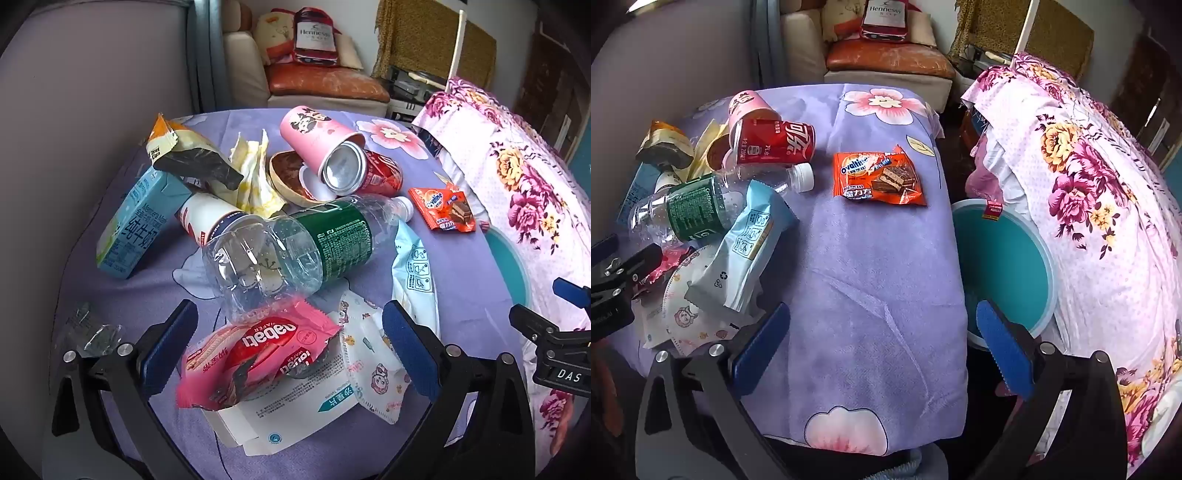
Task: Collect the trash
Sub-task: 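Move both tools toward the trash pile on the table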
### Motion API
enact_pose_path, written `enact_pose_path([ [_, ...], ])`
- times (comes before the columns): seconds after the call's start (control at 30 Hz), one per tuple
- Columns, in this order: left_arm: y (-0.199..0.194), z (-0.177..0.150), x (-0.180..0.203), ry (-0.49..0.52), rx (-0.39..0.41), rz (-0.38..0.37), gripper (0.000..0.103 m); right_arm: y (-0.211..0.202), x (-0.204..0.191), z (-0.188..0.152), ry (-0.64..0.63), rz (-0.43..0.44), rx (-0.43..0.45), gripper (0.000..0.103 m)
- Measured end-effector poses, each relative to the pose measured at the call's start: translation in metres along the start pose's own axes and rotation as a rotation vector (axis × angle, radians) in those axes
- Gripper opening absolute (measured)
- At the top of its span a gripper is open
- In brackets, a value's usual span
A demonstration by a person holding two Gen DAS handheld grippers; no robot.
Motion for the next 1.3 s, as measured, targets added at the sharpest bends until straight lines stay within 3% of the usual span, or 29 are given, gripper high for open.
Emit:
enact_pose_path([
  [1.3,-0.011,0.015,-0.019,0.033,0.011,0.009,0.099,0.001,0.002,0.016,0.019,0.025,-0.037,0.097],
])
Point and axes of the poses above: each gripper's, at about its wrist camera, not at the fingertips, and y roughly the way its jaws point, x to its right, z to its top, the point moved 7 cm from there along y, roughly the way its jaws point, and after that the axes turned 6 degrees about -z, right-handed, at the moved point
